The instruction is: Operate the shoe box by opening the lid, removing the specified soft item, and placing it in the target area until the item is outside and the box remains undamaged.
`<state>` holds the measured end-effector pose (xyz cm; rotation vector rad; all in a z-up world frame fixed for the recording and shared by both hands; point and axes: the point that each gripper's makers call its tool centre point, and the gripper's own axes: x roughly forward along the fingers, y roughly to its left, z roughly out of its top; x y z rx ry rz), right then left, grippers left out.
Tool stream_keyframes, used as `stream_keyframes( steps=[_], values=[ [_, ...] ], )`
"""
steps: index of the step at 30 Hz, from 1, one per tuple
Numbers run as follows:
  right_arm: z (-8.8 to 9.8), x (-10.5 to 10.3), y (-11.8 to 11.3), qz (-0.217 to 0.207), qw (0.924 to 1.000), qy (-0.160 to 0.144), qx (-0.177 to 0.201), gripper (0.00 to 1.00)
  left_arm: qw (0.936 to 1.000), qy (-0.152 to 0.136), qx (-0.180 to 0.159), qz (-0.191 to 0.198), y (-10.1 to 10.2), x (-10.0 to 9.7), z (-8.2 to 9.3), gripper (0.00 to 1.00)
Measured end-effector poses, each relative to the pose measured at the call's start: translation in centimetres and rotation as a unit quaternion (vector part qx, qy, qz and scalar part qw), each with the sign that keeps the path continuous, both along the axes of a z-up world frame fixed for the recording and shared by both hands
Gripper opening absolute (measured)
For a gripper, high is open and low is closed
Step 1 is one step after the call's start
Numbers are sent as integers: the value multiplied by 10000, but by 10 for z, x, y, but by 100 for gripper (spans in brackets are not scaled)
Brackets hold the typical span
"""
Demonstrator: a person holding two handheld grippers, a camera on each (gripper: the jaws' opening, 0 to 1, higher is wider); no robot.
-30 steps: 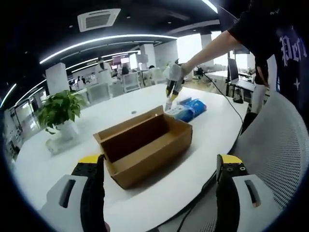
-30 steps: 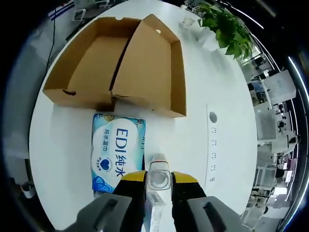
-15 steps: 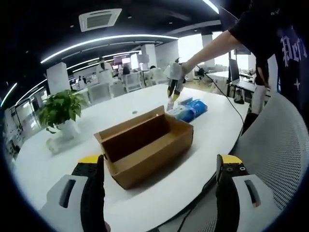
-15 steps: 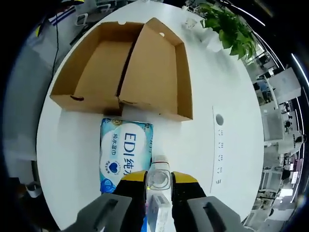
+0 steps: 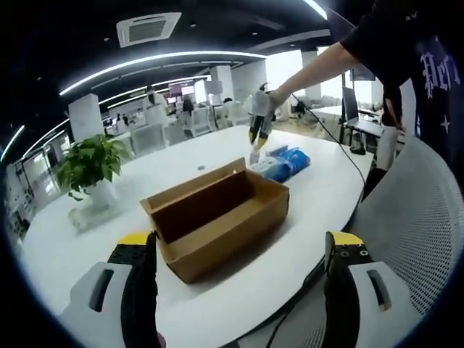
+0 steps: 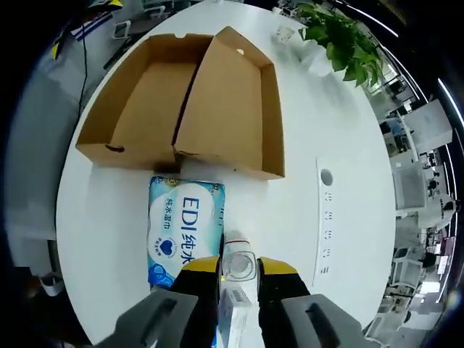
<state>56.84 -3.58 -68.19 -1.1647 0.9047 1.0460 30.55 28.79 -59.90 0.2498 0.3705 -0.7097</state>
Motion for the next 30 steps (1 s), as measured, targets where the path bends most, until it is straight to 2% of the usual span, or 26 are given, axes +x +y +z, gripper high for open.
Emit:
stream_keyframes(
  steps=[6,12,30],
  values=[
    [0,2,0,-29,10000,-10,17,15,10000,-8,21,15,0,0,0,95],
    [1,6,0,-333,9993,7,147,15,10000,-7,56,10,0,-1,-1,95],
    [2,11,-6,-548,9984,-19,169,16,9999,32,104,-28,0,-3,-3,95]
  ],
)
